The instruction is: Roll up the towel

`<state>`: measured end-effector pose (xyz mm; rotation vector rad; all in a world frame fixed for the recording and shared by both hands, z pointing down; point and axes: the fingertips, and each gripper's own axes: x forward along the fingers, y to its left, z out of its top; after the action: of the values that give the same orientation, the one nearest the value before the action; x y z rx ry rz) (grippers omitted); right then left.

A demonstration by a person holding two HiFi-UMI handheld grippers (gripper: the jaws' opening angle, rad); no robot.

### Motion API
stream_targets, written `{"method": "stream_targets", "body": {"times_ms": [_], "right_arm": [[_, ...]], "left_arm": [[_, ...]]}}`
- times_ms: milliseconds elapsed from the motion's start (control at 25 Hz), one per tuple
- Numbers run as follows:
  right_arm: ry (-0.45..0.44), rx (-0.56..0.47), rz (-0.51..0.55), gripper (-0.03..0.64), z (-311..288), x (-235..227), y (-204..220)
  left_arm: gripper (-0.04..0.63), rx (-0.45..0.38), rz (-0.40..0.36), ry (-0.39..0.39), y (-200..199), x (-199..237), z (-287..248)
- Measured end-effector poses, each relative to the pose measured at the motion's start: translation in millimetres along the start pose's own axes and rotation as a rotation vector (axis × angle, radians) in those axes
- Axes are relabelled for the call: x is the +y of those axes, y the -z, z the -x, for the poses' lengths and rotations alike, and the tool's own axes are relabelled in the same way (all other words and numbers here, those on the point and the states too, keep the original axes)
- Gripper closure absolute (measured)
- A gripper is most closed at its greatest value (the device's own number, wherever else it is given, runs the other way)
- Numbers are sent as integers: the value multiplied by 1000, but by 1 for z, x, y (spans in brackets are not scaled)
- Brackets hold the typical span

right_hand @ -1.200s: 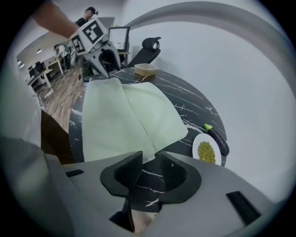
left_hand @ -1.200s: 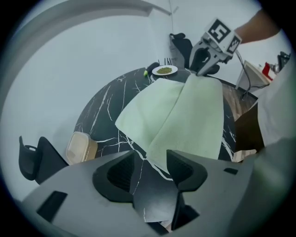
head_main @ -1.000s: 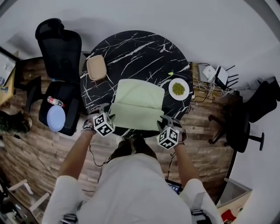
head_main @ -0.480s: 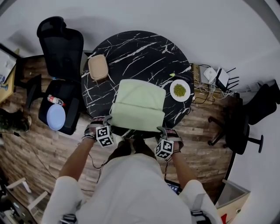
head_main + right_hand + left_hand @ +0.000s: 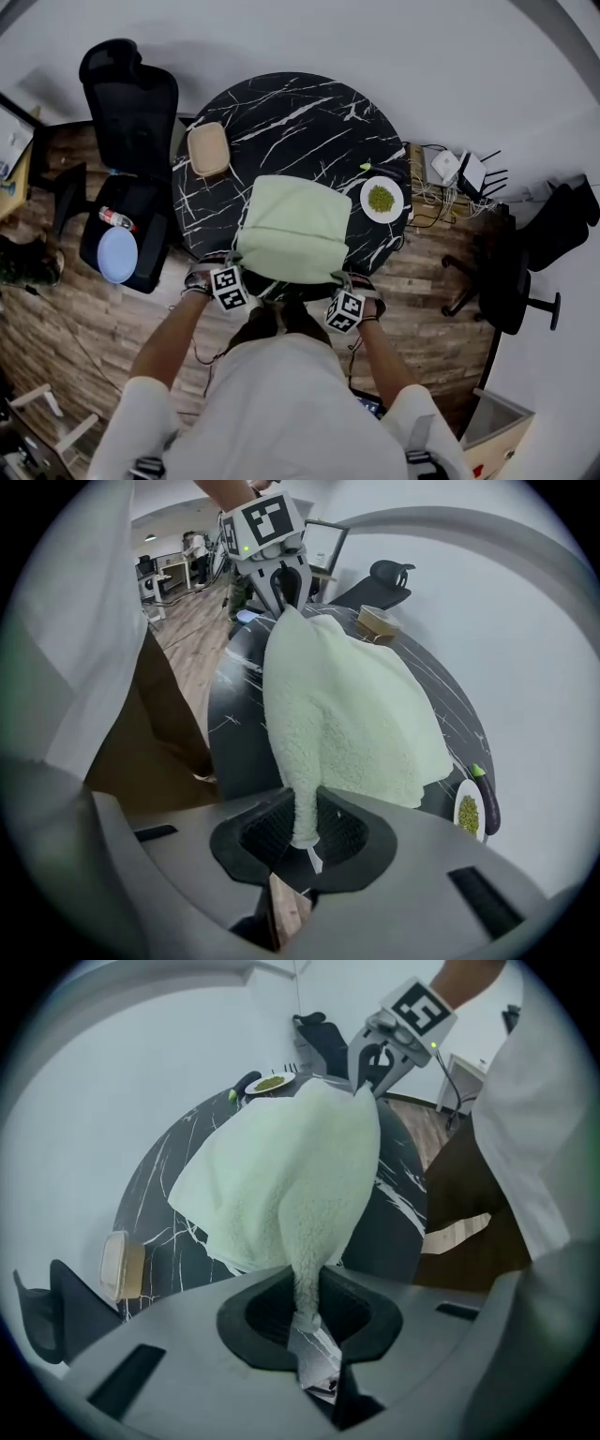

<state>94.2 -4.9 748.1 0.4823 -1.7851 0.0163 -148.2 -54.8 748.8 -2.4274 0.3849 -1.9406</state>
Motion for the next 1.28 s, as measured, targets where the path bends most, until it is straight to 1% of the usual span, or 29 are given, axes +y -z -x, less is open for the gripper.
{"method": "stream_targets", "body": {"times_ms": [120, 200, 280, 360, 440, 560, 640, 800, 880, 960, 1080, 1160, 1280], "right_arm": [[-25, -8, -17, 580, 6, 4, 2], [-73, -9, -29, 581, 14, 13, 4], [-159, -3, -50, 581, 25, 30, 6], [-259, 7, -78, 581, 39, 51, 9], [-351, 17, -103, 581, 54, 72, 12], [-462, 31, -144, 581, 74, 99, 14], [-511, 36, -163, 581, 85, 109, 15], [-542, 20, -182, 580, 96, 104, 10], [-541, 0, -211, 578, 101, 90, 6], [-527, -38, -269, 577, 105, 70, 1], [-496, -96, -377, 575, 107, 31, -6], [-481, -118, -431, 573, 102, 7, -8], [-441, -126, -477, 572, 89, -28, -11]], "left_arm": [[554, -1, 6, 32, 3, -7, 4], [554, 2, -1, 87, 6, -19, 11], [554, 11, -36, 166, 10, -42, 22], [554, 18, -86, 243, 16, -69, 35], [554, 19, -117, 314, 21, -94, 47], [554, 23, -116, 395, 26, -120, 63], [554, 23, -106, 425, 25, -126, 72], [554, 37, -74, 445, 21, -117, 82], [554, 27, -76, 423, 14, -103, 86], [554, 10, -74, 381, 6, -83, 89], [552, -12, -42, 335, -6, -47, 89], [551, -22, -20, 322, -13, -25, 84], [549, -16, -6, 310, -21, 4, 70]]}}
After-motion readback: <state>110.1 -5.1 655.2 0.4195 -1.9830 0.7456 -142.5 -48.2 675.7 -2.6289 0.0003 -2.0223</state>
